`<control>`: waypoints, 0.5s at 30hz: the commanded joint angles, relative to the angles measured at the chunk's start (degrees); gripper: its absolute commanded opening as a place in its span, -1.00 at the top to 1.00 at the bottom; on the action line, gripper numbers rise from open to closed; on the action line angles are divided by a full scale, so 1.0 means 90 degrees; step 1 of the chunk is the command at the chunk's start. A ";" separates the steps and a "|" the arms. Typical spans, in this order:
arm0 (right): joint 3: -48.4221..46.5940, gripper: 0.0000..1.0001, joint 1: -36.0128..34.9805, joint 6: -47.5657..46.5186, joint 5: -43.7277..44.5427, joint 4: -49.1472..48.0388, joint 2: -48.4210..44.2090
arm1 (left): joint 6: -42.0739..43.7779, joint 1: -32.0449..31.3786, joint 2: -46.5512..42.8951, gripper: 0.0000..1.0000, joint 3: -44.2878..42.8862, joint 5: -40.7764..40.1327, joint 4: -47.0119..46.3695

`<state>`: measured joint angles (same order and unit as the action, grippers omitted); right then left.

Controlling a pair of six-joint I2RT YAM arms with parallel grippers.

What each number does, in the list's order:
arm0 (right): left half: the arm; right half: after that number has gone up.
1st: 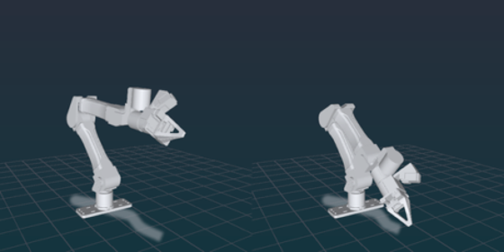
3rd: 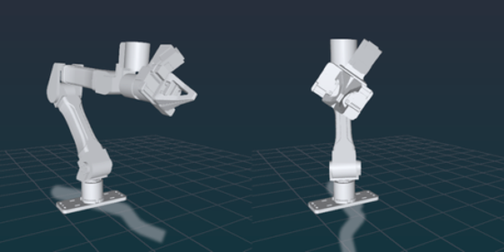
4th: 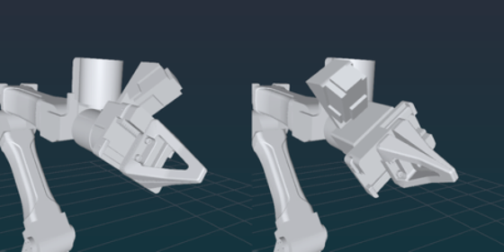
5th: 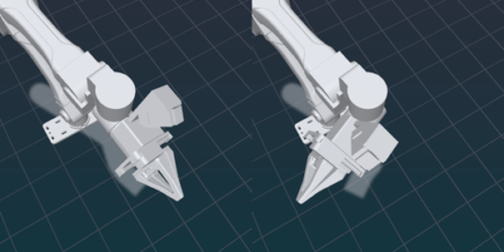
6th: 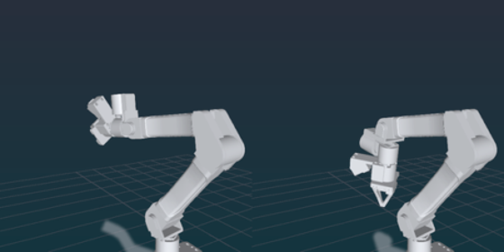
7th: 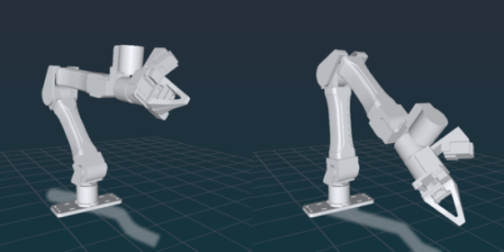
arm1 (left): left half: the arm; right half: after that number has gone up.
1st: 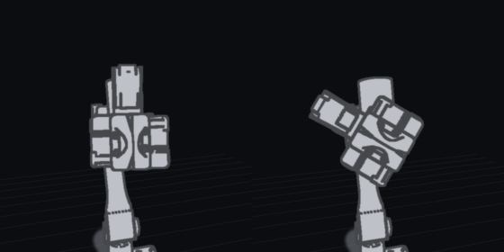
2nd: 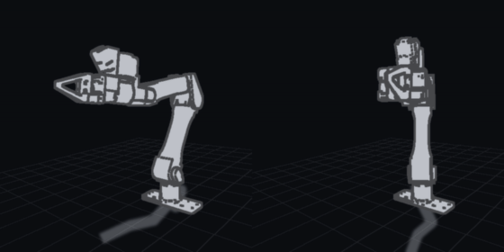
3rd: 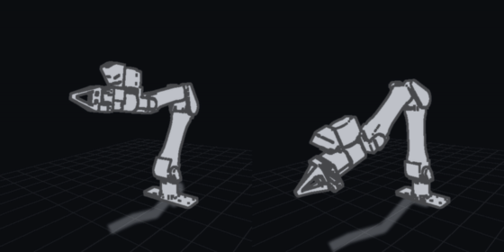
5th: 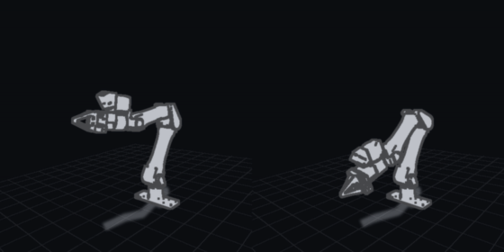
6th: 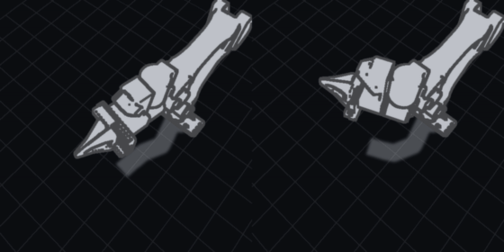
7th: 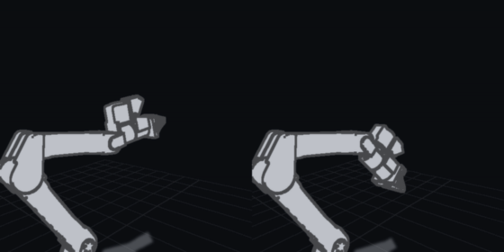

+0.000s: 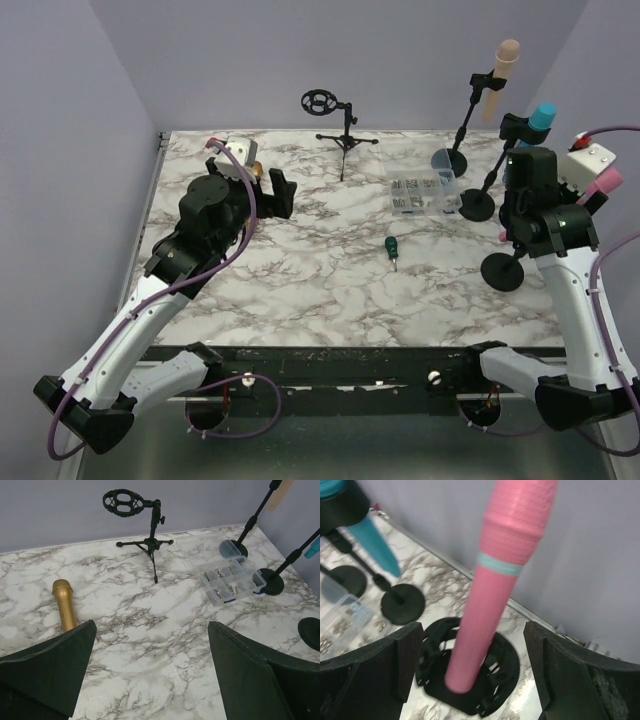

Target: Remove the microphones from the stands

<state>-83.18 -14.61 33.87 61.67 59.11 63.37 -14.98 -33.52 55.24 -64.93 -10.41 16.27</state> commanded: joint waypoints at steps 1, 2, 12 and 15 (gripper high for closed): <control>0.0301 -0.78 0.1058 -0.0879 -0.0872 -0.0937 -0.0273 | 0.0006 -0.0039 -0.0171 -0.96 -0.0173 -0.0014 0.0056; 0.0341 -0.78 0.1187 -0.0975 -0.0926 -0.1046 -0.0276 | 0.0005 -0.0036 -0.0176 -0.96 -0.0174 0.0012 0.0053; 0.0305 -0.71 0.1594 -0.0643 -0.1347 -0.1697 0.0236 | -0.0006 -0.0040 -0.0181 -0.97 -0.0168 0.0019 0.0061; 0.0430 -0.65 0.1589 -0.0590 -0.1300 -0.1877 0.0224 | 0.0013 -0.0041 -0.0177 -0.97 -0.0179 -0.0008 0.0063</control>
<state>-80.38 -0.64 27.62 50.76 46.65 65.39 -15.03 -33.52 54.46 -64.93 -10.39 16.38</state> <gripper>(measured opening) 0.847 0.975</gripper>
